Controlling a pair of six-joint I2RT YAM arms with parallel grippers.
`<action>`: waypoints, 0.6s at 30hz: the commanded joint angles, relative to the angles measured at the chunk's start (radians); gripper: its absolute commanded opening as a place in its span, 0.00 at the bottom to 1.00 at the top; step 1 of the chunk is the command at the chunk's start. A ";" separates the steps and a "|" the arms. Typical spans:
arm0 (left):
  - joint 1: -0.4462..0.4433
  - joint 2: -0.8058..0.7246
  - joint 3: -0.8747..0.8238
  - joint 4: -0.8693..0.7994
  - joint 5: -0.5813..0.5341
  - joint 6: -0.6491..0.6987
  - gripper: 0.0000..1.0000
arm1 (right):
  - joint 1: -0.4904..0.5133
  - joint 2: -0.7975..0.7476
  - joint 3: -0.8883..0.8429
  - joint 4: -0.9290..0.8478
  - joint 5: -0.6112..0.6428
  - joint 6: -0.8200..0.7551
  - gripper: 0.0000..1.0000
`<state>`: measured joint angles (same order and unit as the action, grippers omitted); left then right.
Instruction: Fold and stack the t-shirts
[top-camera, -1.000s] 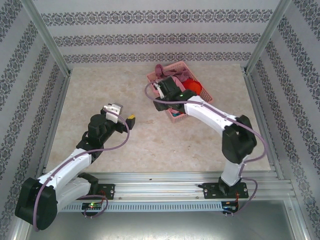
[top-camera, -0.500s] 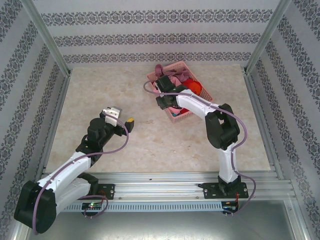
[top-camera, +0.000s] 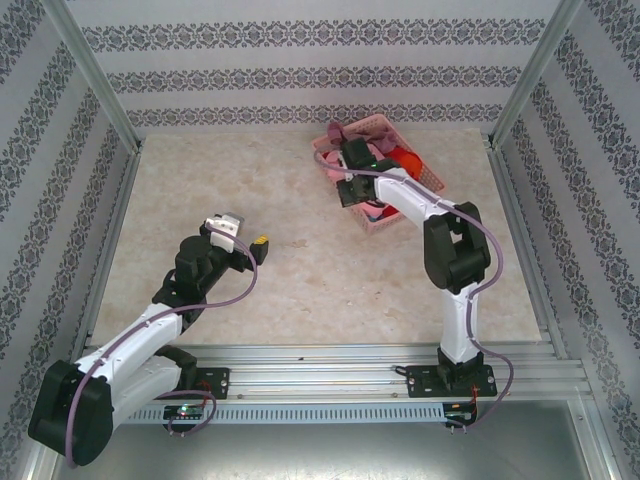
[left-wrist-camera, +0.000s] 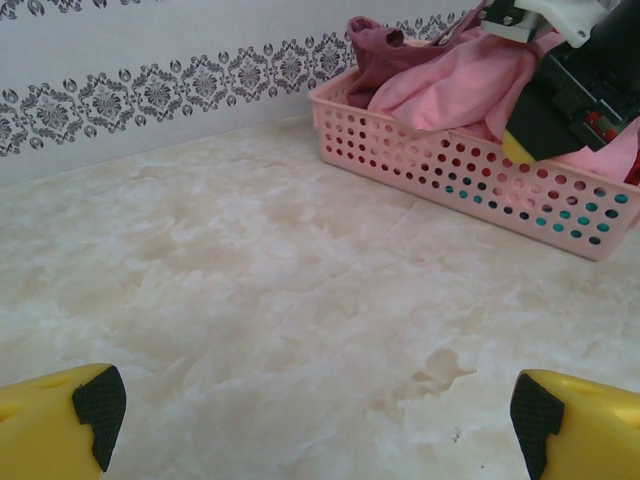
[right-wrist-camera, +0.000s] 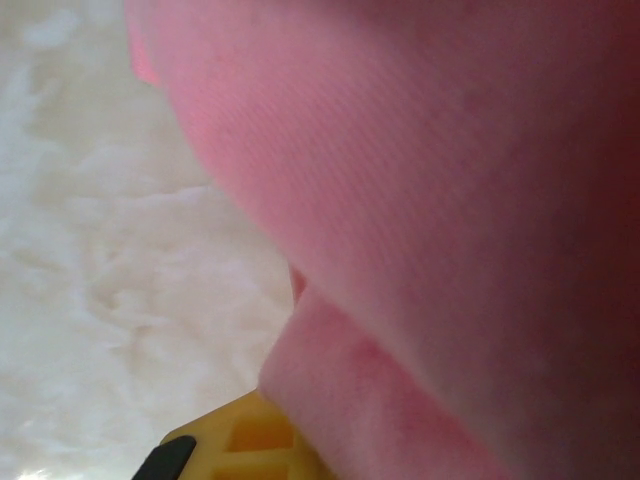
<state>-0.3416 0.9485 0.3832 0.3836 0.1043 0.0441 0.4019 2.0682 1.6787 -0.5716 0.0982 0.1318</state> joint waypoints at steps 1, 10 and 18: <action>-0.014 0.014 -0.012 0.061 0.020 -0.022 1.00 | -0.077 -0.052 -0.029 -0.034 0.093 0.012 0.00; -0.015 0.057 0.000 0.118 0.052 -0.020 1.00 | -0.224 -0.063 -0.041 -0.025 0.113 -0.058 0.00; -0.014 0.064 0.005 0.133 0.077 -0.015 1.00 | -0.361 -0.020 -0.013 -0.016 0.107 -0.139 0.00</action>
<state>-0.3462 1.0183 0.3832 0.4625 0.1566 0.0437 0.0841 2.0468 1.6489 -0.5785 0.1711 0.0349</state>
